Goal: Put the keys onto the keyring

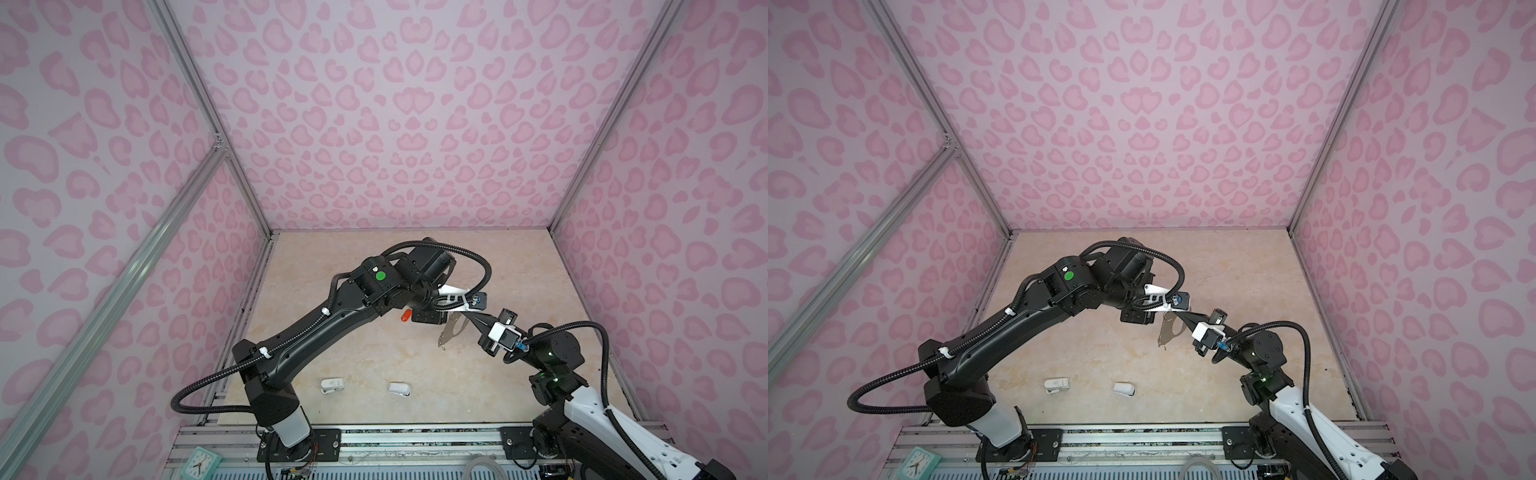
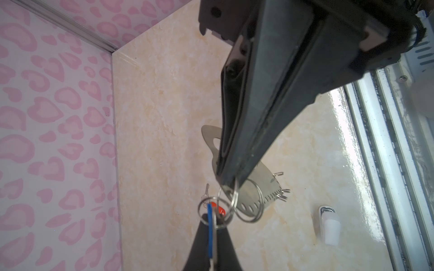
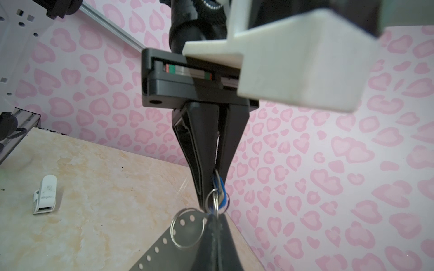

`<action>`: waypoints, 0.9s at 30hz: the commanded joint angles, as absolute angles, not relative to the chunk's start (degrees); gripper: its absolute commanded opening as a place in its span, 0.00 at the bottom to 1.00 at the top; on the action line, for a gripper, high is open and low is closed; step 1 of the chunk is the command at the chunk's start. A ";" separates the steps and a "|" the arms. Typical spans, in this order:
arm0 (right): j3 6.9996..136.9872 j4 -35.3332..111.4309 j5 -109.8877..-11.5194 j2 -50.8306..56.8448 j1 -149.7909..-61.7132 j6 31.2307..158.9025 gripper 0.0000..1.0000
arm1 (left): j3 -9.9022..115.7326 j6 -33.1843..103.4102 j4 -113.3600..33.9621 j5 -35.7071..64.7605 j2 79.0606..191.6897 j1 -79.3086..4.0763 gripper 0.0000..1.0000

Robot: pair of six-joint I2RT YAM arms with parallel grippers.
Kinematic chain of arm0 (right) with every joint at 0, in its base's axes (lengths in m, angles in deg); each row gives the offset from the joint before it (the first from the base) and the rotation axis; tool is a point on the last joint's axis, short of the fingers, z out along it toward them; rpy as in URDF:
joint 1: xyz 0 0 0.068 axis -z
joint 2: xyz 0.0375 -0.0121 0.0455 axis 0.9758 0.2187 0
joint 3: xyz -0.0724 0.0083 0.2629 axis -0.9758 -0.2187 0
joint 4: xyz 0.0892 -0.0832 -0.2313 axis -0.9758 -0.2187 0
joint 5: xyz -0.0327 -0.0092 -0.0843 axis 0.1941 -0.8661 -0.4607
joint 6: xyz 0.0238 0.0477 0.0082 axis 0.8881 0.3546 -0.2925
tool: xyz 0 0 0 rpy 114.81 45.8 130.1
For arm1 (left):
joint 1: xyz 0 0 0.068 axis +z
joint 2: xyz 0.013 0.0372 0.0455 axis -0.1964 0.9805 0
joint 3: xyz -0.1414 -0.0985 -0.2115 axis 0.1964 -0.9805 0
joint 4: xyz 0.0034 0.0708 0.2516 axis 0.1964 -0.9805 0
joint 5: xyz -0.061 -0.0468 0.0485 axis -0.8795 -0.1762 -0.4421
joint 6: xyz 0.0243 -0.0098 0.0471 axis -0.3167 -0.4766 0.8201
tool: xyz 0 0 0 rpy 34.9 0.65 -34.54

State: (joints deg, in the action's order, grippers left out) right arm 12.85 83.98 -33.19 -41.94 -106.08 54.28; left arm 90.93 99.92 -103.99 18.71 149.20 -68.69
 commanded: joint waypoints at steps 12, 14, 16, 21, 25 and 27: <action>13.99 82.37 -34.06 -39.44 -105.83 54.80 0.00 | 92.45 100.96 -104.38 16.84 149.34 -68.89 0.03; 14.32 81.54 -35.57 -39.55 -105.86 54.62 0.00 | 92.45 100.61 -104.57 16.58 149.38 -68.89 0.03; 14.66 80.74 -37.08 -39.62 -105.83 54.52 0.00 | 92.36 100.36 -104.74 16.52 149.47 -68.98 0.03; 15.57 78.41 -37.52 -38.94 -105.81 54.16 0.00 | 92.78 100.06 -104.65 16.16 149.65 -68.98 0.03; 15.74 77.28 -37.77 -38.18 -105.81 52.96 0.00 | 92.91 99.88 -104.45 17.11 149.69 -68.97 0.03; 15.96 76.70 -38.36 -37.67 -105.89 52.75 0.00 | 93.06 99.60 -104.38 17.22 149.73 -68.89 0.03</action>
